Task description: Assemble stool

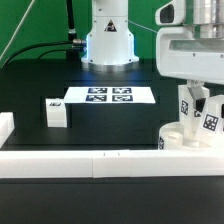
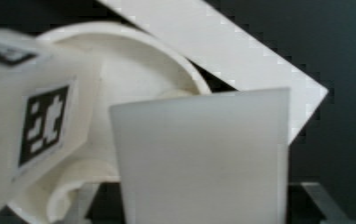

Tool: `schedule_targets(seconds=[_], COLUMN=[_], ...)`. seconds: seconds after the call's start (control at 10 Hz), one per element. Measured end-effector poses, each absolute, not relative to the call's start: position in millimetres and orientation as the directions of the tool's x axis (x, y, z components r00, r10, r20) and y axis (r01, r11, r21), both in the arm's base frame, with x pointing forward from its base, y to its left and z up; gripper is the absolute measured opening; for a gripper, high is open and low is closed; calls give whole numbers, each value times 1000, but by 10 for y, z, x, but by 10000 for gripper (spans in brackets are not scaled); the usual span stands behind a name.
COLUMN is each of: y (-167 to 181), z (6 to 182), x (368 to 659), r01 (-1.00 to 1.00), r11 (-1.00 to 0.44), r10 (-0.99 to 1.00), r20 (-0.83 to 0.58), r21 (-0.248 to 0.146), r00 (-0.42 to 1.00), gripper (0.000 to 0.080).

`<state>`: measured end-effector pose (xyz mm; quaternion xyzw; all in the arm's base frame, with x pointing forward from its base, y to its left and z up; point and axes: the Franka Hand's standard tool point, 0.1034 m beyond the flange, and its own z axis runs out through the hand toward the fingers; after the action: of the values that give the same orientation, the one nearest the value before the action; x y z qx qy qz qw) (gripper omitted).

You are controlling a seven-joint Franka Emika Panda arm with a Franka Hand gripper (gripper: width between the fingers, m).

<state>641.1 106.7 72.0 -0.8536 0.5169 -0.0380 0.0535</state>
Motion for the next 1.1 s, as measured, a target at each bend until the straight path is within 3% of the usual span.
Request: schedule_targets(seconds=[0.2,0.5,0.7,0.8,1.1], y=[1065,1047,1025,1023,1031], z=[719,721,708,686,676], x=[6411,6428,6448,6423,6417], r01=[-927,-980,-850,-790,-821], r11=[-352,159,510,599,553], r10=[-934,-983,-853,-793,-825], r20=[-9,-110,-207,-233,-227], r21=[-132,-122,-133,-127,-139], r00=[356,-146,-479,-563,-517], gripper=[347,346,346,346,344])
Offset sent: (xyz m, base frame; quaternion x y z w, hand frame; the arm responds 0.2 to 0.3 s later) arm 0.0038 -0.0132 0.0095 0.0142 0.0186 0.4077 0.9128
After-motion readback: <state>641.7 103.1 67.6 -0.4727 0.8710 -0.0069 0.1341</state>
